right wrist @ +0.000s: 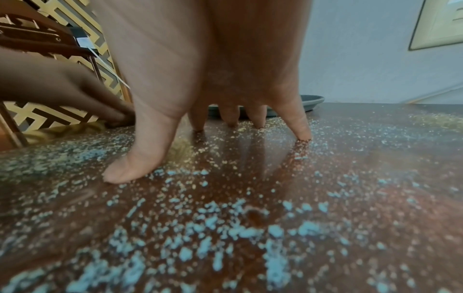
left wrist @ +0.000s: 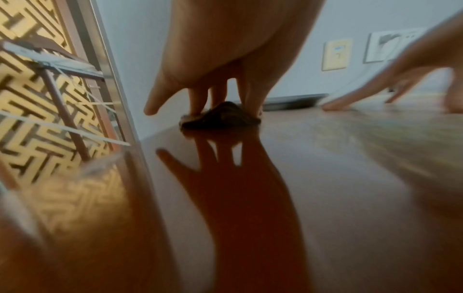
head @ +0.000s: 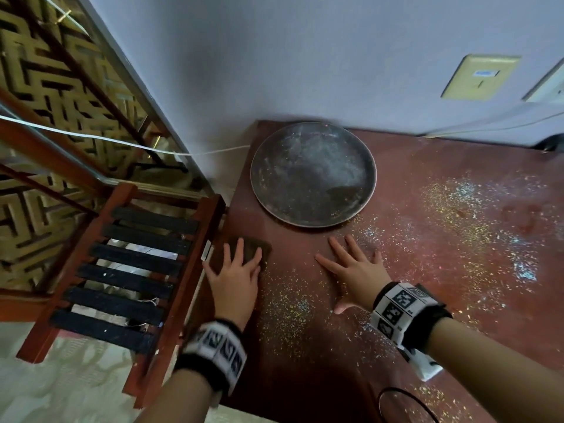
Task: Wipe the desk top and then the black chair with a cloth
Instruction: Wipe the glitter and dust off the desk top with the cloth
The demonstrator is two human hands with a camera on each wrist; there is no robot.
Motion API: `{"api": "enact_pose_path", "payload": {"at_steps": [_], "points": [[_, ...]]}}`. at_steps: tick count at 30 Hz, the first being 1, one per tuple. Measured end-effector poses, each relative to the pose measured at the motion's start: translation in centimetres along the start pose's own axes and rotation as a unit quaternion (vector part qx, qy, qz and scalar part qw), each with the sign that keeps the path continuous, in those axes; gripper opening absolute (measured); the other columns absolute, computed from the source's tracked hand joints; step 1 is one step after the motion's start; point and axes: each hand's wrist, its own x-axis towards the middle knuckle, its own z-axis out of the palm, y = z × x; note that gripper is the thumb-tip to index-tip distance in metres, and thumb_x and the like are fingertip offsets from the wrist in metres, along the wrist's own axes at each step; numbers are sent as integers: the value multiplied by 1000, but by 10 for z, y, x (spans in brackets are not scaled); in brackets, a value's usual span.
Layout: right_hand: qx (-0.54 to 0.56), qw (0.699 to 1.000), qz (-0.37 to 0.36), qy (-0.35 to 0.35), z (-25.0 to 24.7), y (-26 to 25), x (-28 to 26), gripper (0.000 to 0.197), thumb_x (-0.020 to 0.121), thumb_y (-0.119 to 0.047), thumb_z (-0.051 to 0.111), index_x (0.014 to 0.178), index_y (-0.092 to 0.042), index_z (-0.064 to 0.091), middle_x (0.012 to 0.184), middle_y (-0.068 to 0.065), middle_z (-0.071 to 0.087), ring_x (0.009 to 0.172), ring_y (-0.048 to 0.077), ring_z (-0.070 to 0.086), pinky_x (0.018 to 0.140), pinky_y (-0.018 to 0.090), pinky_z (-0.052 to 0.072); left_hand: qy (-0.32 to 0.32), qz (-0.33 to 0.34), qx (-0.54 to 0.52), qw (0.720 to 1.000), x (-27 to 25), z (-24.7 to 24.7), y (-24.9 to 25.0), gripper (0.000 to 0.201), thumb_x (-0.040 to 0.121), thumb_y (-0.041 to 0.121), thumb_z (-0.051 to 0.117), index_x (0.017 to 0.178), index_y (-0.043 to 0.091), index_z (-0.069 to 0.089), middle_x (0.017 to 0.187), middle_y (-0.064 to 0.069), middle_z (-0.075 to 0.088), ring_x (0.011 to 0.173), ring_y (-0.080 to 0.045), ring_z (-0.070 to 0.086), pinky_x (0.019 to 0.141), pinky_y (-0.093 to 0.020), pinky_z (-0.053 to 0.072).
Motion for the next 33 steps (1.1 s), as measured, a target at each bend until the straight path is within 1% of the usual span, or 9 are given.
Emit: {"api": "enact_pose_path", "payload": {"at_steps": [2,8,10,14,17,23,27,31,33], "points": [[2,1000,1,-1,0,0,0,113,66,-61,69,145,-44,-10,154,-3,-24,142,30,-20,105,72,7,13,5,-36,999,-14,4,-3,38,96,28,49,133,38,49,153,-1,31,144,-28,20,110,-65,11],[0,1000,0,-1,0,0,0,114,65,-61,69,145,-44,-10,154,-4,-24,142,30,-20,105,72,6,-39,-60,-53,996,96,-24,4,36,99,34,42,133,45,45,157,6,17,146,-20,10,111,-64,2],[2,1000,-1,1,0,0,0,113,66,-61,69,145,-43,-10,154,-4,-24,142,30,-20,105,72,7,-41,-64,-66,995,106,-27,6,36,99,32,44,133,43,47,157,6,17,146,-21,11,111,-64,2],[6,1000,-3,2,0,1,-1,113,66,-61,69,145,-43,-9,154,-4,-23,142,30,-20,105,72,7,5,-12,-40,999,50,-14,-5,39,98,29,45,136,40,45,156,4,22,145,-21,14,111,-61,5],[3,1000,-3,3,1,1,-1,113,66,-61,68,145,-43,-10,154,-4,-24,142,30,-20,105,72,7,49,16,-89,995,-7,8,-25,39,95,25,53,131,38,51,153,4,30,144,-20,16,110,-63,7],[4,1000,-3,-1,0,1,0,113,66,-61,69,145,-43,-9,154,-4,-23,142,30,-19,105,72,9,-17,32,-98,995,36,-3,-29,39,99,28,45,137,35,45,157,4,18,146,-21,8,116,-44,7],[5,1000,-2,1,-2,1,-1,112,66,-62,68,145,-44,-9,155,-6,-22,142,29,-19,105,72,9,-31,46,-69,996,-3,-1,-34,40,100,27,42,140,32,42,157,2,13,146,-24,8,117,-34,9],[29,999,15,15,4,-6,-12,107,69,-61,67,146,-43,-5,155,-6,-22,142,27,-20,106,71,7,30,81,-196,977,-85,27,-59,38,92,14,59,127,28,58,149,12,20,143,-19,13,113,-31,23],[52,998,16,12,15,-15,-21,105,71,-60,66,146,-43,-5,155,-5,-23,142,26,-21,106,71,5,43,82,-219,971,-95,35,-70,38,88,9,64,122,26,63,146,12,27,141,-19,18,110,-31,27]]}}
